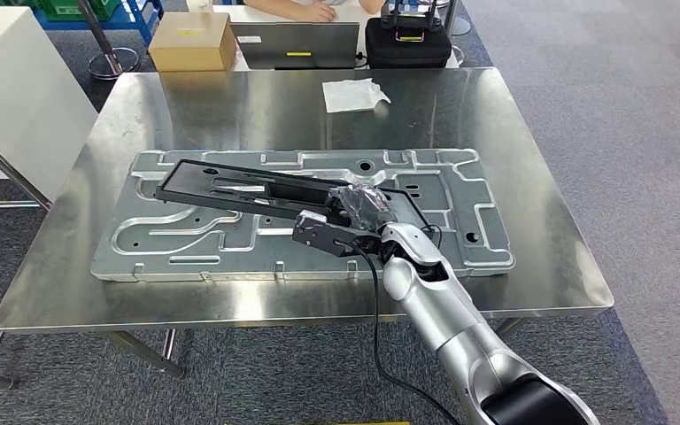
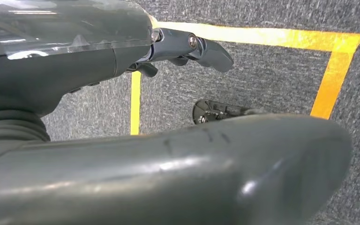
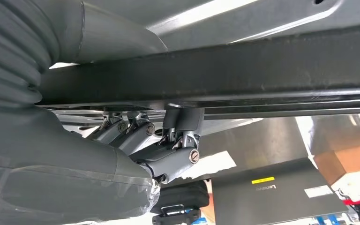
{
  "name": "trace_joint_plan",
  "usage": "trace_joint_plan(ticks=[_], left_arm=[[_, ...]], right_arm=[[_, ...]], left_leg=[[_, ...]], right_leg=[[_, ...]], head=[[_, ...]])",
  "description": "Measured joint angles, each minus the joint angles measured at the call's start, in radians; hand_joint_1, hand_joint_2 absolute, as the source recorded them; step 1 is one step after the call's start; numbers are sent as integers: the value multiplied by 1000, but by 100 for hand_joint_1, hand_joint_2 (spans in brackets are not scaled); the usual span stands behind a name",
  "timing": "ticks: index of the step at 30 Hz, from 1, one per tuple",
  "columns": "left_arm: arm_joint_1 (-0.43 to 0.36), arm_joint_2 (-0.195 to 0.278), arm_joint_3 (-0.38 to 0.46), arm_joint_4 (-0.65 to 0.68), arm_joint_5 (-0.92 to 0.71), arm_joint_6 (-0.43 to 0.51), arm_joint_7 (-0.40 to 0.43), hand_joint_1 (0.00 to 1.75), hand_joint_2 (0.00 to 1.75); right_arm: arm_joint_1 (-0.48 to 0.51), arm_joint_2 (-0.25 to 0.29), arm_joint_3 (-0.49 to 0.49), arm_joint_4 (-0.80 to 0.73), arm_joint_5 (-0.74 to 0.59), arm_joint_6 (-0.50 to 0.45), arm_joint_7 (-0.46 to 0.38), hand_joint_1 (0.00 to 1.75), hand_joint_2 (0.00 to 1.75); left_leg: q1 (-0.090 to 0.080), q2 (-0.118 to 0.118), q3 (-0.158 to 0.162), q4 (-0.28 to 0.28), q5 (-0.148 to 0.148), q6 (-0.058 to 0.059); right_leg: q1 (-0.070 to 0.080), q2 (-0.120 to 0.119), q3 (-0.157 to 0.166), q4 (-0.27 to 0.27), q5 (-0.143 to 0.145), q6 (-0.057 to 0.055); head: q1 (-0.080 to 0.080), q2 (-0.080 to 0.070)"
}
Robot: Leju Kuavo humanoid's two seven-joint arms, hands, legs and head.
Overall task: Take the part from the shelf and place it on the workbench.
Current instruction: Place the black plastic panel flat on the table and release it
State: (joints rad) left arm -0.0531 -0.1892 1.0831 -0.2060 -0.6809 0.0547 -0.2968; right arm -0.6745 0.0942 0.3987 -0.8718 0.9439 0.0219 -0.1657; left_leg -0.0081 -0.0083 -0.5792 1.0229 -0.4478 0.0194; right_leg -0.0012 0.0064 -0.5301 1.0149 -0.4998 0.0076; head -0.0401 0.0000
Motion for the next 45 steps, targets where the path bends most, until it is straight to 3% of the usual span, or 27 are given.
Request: trace_joint_plan(ticks=[4,8,20,35,39,45], left_arm=[[0,0,5,0,1,5,0,0,175],[0,0,25,0,18,25,-1,0,0],[-6,-2,66,0,37,86,13,0,0],[-7,-15,95,0,55,134,15,0,0],[-7,-23,105,0,62,156,5,0,0],[-2,-26,115,0,54,131,-13,0,0]], right_arm=[[-3,2,2,33,2,-5,-5,0,175],[-7,11,6,136,12,-33,-15,0,175],[-61,53,6,277,37,-89,-23,0,175],[-70,105,-23,284,-50,-109,-114,0,175],[-48,115,-36,147,-138,-96,-149,0,175],[39,84,-45,-242,-238,-95,-91,0,175]], left_leg=[[0,0,0,0,1,0],[0,0,-1,0,3,0],[0,1,0,0,3,0],[0,1,-1,0,4,-1],[0,0,-1,0,4,-1],[0,0,-3,0,4,-1]], right_leg=[[0,0,0,0,1,0],[0,0,0,0,4,-1],[0,0,0,0,4,-1],[0,0,-2,1,4,-1],[0,0,-2,1,4,-1],[0,0,-3,0,4,-1]], head=[[0,0],[0,0],[0,0],[0,0],[0,0],[0,0]])
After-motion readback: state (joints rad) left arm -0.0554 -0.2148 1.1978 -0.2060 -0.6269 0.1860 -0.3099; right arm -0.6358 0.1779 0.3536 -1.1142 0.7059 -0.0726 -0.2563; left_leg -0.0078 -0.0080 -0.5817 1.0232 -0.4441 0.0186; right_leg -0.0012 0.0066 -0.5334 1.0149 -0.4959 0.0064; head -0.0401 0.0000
